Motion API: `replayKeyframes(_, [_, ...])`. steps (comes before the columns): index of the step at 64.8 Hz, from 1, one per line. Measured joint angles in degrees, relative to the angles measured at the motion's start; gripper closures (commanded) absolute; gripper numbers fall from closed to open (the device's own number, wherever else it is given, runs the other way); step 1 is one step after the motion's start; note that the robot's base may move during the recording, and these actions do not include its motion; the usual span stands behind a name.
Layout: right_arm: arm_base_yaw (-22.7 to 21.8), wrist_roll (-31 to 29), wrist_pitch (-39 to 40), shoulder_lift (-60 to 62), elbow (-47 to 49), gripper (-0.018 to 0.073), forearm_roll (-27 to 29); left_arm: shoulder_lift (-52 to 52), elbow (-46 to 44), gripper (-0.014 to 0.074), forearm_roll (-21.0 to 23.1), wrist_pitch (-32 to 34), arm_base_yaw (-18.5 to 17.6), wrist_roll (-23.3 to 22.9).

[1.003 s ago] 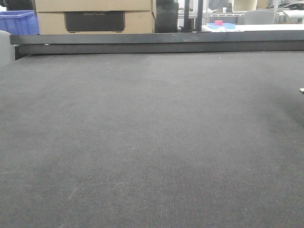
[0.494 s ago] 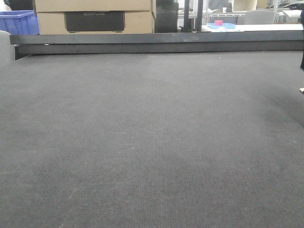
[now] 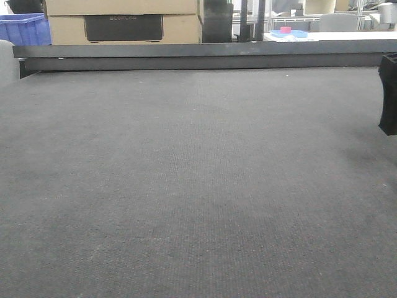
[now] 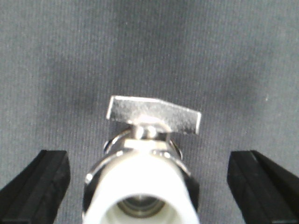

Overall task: Place valve from conveyor to right shelf box
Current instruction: 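Close left and right grippers around the white-capped valve bodies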

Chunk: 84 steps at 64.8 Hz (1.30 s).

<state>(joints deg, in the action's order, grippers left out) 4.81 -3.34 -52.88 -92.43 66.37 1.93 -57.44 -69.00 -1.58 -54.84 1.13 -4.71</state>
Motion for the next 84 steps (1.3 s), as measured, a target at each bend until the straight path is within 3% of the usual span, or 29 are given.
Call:
replayKeyframes(6, [0.00, 0.00, 0.00, -1.02, -0.10, 0.0218, 0.00, 0.00, 0.00, 0.0006, 0.00, -0.04, 0.00, 0.00])
replayKeyframes(20, [0.00, 0.10, -0.36, -1.53, -0.10, 0.0730, 0.11, 0.00, 0.00, 0.0007, 0.00, -0.74, 0.00, 0.00])
replayKeyframes(37, [0.00, 0.10, -2.34, 0.85, -0.46, 0.0712, 0.11, -4.82, -4.80, 0.0008, -0.16, -8.70, 0.00, 0.58])
replayKeyframes(46, [0.00, 0.10, -2.08, 5.83, -1.16, 0.0712, 0.23, -12.40, -11.14, 0.0008, -0.54, -14.10, 0.00, 3.62])
replayKeyframes(57, [0.00, 0.10, -1.53, 10.45, -2.62, 0.0712, 1.51, -23.28, -18.30, 0.0008, -1.87, -14.94, 0.26, 7.93])
replayKeyframes(64, [0.00, 0.10, -1.53, 11.35, -2.86, 0.0712, 1.96, -29.47, -20.88, 0.0008, -1.63, -14.94, 2.90, 9.92])
replayKeyframes(75, [0.00, 0.10, -1.53, 11.35, -2.86, 0.0712, 2.09, -36.33, -21.50, 0.0008, 3.13, -15.09, 9.08, 15.55])
replayKeyframes(84, [0.00, 0.10, -1.53, 11.35, -2.86, 0.0712, 2.19, -40.39, -21.53, 0.0008, 4.15, -14.99, 10.54, 17.80])
